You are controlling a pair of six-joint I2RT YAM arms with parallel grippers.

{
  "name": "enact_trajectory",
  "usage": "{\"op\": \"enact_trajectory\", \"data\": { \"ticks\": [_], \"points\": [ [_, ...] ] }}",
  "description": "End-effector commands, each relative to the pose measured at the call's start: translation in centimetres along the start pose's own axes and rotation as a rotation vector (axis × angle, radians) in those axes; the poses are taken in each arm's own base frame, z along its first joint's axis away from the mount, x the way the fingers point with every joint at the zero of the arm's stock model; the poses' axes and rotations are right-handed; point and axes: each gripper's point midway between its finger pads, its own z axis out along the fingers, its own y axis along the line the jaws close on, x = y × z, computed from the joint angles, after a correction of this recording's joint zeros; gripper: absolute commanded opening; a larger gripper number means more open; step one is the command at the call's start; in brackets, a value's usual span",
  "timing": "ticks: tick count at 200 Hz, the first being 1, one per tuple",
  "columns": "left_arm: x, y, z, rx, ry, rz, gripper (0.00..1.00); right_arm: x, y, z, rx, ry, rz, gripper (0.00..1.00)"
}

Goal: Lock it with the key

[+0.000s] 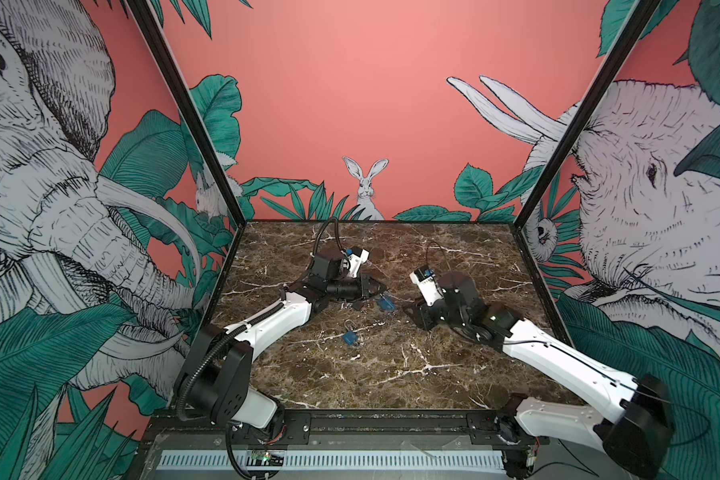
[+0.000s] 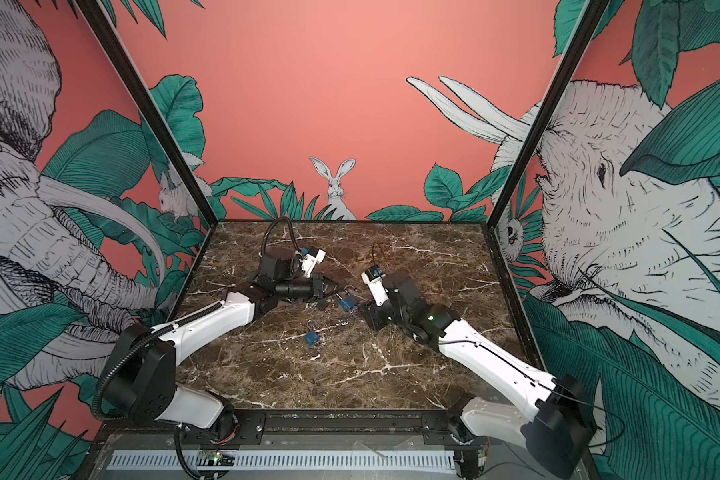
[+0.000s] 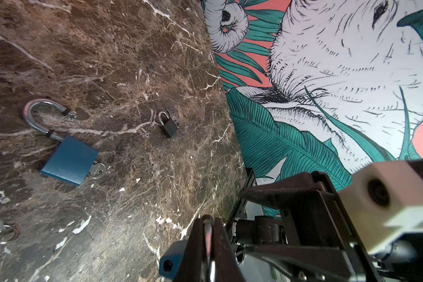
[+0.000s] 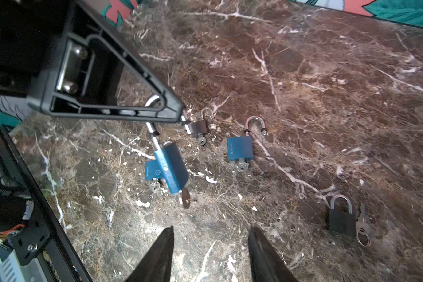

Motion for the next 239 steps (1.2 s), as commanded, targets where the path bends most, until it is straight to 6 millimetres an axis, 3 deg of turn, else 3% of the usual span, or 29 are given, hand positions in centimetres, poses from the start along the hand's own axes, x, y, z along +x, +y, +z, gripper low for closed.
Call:
{"op": "enact_trajectory", "data": {
  "ticks": [1, 43, 108, 144, 172, 239],
  "points": [
    [-2.3, -3.7, -1.3, 0.056, -0.089, 0.048, 0.0, -2.3, 1.9, -0.6, -0.137, -0.153, 0.008, 0.5],
    [-2.9, -5.1, -1.2, 0.065, -0.106, 0.034, 0.0, -2.5, 2.7, 0.5, -0.212, -0.206, -0.024, 0.5],
    [-2.8, -6.4, -1.1, 0.068, -0.099, 0.038, 0.0, -4.4, 3.0, 1.9, -0.223, -0.244, -0.09, 0.48],
    [-2.7, -6.4, -1.1, 0.066, -0.096, 0.039, 0.0, -4.9, 2.8, 1.8, -0.206, -0.26, -0.11, 0.44],
    [-2.7, -6.5, -1.1, 0.071, -0.097, 0.039, 0.0, -5.1, 2.8, 2.0, -0.208, -0.253, -0.111, 0.3],
    [-3.0, -7.3, -1.4, 0.087, -0.098, 0.051, 0.0, -5.0, 3.0, 2.6, -0.219, -0.23, -0.114, 0.3]
  ]
}}
